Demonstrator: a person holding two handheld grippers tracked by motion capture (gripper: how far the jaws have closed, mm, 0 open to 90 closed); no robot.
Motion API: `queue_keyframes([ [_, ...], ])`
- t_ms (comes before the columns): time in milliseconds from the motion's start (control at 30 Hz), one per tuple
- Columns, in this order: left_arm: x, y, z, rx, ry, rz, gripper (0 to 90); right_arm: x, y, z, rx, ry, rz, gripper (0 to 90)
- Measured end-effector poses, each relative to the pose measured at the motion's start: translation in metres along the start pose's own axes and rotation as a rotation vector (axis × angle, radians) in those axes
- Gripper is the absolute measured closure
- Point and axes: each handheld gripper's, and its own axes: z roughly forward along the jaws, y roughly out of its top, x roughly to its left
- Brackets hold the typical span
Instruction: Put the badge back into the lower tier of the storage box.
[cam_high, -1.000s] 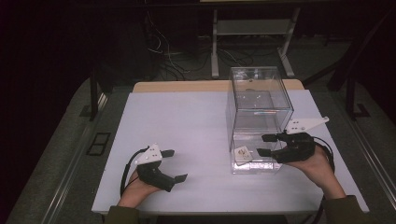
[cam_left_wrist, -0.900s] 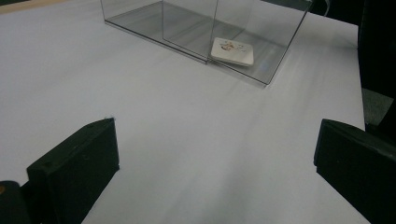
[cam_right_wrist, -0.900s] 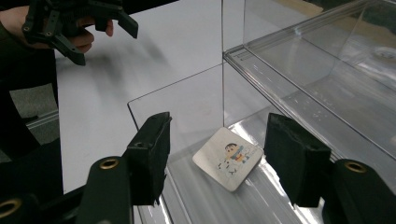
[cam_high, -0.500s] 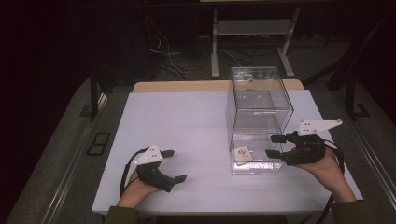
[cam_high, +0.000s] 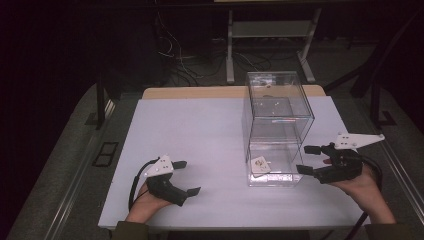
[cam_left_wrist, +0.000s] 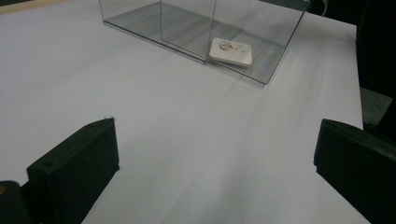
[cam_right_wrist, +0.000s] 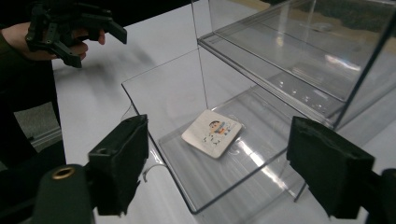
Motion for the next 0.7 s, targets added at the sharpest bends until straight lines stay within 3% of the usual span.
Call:
queue_keyframes([
  [300, 0.0, 0.0, 0.0, -0.002, 0.001, -0.002, 0.0, 0.001, -0.014, 0.0, -0.007, -0.04, 0.005, 15.9],
  [533, 0.0, 0.0, -0.001, -0.006, 0.004, -0.005, 0.0, 0.002, -0.023, 0.0, -0.028, -0.034, 0.011, 12.2],
  [700, 0.0, 0.0, -0.001, -0.004, 0.004, -0.004, 0.0, 0.003, -0.034, 0.003, -0.013, -0.073, 0.016, 12.2],
])
